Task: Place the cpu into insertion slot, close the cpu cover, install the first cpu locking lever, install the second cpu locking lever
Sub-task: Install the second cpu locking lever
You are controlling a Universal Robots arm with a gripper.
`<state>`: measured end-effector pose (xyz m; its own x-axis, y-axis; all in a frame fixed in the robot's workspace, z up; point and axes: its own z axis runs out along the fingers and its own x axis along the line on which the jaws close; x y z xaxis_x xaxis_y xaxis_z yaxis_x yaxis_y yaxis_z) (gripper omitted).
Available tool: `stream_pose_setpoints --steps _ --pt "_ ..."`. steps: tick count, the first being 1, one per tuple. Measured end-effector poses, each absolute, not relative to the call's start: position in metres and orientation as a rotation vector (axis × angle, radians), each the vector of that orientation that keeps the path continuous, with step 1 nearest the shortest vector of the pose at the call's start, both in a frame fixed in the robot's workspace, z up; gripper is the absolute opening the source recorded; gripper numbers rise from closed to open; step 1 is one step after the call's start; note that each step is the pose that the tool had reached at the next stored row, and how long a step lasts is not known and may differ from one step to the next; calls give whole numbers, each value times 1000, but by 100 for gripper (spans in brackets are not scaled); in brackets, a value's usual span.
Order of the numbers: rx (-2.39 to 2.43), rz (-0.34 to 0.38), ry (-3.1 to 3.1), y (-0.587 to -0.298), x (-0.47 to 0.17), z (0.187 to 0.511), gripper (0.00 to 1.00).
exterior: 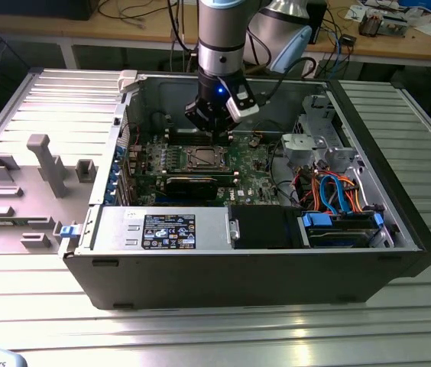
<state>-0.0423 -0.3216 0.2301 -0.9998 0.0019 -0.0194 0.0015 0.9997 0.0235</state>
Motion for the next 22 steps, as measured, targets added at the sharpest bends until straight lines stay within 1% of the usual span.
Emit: stream_pose_setpoints --steps 15,22 --pt "3 37 3122 -324 -42 230 11" --pt "3 37 3122 -324 -42 235 11"
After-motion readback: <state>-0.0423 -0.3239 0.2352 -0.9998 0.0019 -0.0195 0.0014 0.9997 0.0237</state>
